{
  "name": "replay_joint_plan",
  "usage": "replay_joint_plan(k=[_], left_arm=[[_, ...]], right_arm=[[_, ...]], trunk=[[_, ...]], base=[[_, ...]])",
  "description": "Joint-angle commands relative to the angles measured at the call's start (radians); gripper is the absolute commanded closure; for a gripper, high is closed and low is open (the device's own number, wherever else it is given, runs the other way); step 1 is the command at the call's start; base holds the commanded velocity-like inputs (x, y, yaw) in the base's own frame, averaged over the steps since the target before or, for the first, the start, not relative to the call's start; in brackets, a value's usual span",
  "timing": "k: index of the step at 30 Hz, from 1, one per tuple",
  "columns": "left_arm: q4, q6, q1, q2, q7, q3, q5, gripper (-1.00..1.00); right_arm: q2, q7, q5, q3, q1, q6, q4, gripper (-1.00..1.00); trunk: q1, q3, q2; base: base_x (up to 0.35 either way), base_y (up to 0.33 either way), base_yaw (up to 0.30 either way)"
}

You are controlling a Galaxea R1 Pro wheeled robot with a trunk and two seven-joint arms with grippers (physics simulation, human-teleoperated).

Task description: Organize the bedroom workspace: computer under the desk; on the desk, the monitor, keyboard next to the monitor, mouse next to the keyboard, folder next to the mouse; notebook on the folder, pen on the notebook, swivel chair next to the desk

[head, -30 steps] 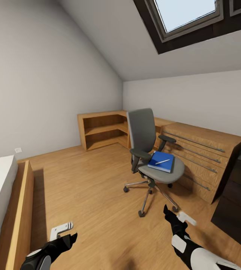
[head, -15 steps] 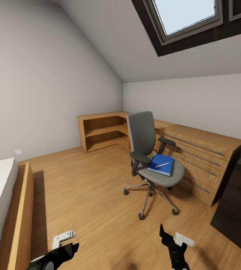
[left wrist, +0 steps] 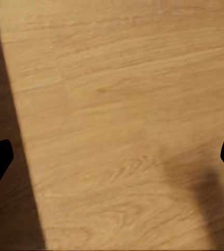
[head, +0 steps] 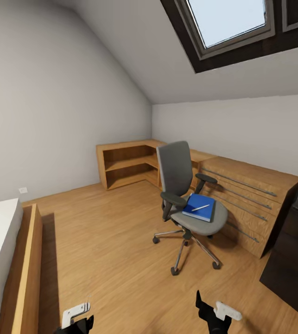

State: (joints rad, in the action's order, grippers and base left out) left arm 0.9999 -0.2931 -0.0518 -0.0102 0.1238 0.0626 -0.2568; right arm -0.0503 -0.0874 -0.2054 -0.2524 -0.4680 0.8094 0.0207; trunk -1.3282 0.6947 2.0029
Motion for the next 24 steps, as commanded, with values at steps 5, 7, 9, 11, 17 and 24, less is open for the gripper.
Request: replay_joint_plan(k=[5,7,9,11,17,24], left_arm=[[-0.258,0.241,0.0,0.0,0.005,0.0,0.072,-1.0],[-0.285,0.271,0.0,0.0,0.005,-0.001,0.076,-1.0],[-0.299,0.288,0.0,-0.001,0.005,-0.001,0.078,-1.0],[-0.306,0.296,0.0,-0.001,0.005,-0.001,0.079,-1.0],[-0.313,0.303,0.0,0.0,0.006,0.0,0.08,-1.0],[-0.314,0.304,0.0,-0.001,0.009,0.0,0.08,-1.0]], right_arm=[[0.0,-0.007,-0.012,-0.004,0.003,0.004,0.001,-1.0],[0.0,-0.007,-0.012,-0.004,0.003,0.003,0.002,-1.0],[-0.002,-0.008,-0.011,-0.004,0.003,0.003,0.003,-1.0],[-0.004,-0.009,-0.011,-0.003,0.003,-0.003,0.003,-1.0],[-0.005,-0.01,-0.01,-0.002,0.003,-0.024,0.002,-1.0],[-0.006,-0.011,-0.009,-0.002,0.003,-0.038,0.003,-1.0]], trunk=[[0.019,-0.015,-0.035],[0.027,-0.021,-0.049],[0.035,-0.028,-0.063],[0.042,-0.035,-0.077],[0.065,-0.057,-0.119],[0.092,-0.083,-0.168]], base=[[0.0,0.0,-0.002],[0.0,0.0,-0.086],[0.0,0.0,-0.162],[0.0,0.0,-0.195],[0.0,0.0,-0.228],[0.0,0.0,-0.243]])
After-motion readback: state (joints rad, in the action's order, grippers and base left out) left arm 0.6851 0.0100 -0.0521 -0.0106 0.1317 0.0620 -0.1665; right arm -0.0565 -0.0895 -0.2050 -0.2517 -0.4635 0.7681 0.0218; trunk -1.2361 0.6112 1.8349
